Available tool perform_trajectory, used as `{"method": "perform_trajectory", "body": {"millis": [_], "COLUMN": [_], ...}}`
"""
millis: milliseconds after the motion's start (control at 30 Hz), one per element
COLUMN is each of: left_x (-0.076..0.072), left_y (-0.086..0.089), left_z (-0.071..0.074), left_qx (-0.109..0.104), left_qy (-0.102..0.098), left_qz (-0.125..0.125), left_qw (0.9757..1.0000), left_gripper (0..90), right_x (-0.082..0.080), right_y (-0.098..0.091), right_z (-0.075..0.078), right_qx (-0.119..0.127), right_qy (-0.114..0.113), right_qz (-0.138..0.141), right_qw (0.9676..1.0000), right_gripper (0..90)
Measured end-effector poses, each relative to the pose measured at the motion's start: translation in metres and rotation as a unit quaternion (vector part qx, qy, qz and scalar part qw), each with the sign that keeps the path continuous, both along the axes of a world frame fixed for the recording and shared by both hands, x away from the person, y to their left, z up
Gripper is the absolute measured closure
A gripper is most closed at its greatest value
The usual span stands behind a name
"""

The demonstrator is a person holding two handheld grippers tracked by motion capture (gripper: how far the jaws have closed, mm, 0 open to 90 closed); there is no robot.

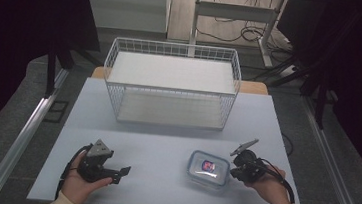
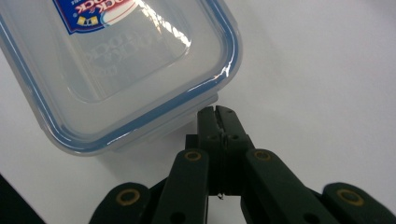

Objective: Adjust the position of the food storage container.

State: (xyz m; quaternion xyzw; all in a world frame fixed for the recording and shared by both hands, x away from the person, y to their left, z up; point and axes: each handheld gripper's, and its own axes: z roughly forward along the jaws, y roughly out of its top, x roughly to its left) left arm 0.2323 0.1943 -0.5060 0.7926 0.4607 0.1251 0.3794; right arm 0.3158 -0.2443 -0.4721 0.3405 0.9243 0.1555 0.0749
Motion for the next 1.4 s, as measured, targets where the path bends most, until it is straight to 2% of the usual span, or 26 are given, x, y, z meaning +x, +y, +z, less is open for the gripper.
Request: {"method": "perform_trajectory", "body": {"millis": [467,933,1133,1267,1333,1400], "left_x": [0.002,0.001,0.000,-0.001,-0.002,-0.002], "left_y": [0.001,0.001,0.000,0.000,0.001,0.001], "left_z": [-0.003,-0.003,-0.003,-0.004,-0.004,-0.004], "left_qx": [0.000,-0.004,-0.011,-0.008,-0.005,-0.008], "left_qy": [0.006,-0.007,-0.010,-0.013,-0.013,-0.014], "left_qz": [0.003,0.011,0.022,0.020,0.020,0.021], "left_qw": [1.0000,0.9999,0.9996,0.9997,0.9997,0.9997], "left_gripper": [14.8,15.2,15.4,15.5,15.6,15.6], "right_x": [0.012,0.018,0.018,0.018,0.018,0.017], "right_y": [0.041,0.079,0.086,0.084,0.079,0.072], "right_z": [-0.004,-0.010,-0.011,-0.010,-0.007,-0.004], "right_qx": [0.040,0.063,0.068,0.072,0.075,0.087], "right_qy": [-0.012,-0.012,-0.009,-0.009,-0.013,-0.020], "right_qz": [0.029,0.056,0.066,0.065,0.055,0.035], "right_qw": [0.9987,0.9964,0.9954,0.9952,0.9956,0.9954], "right_gripper": [89.3,89.3,89.3,89.3,89.3,89.3]}}
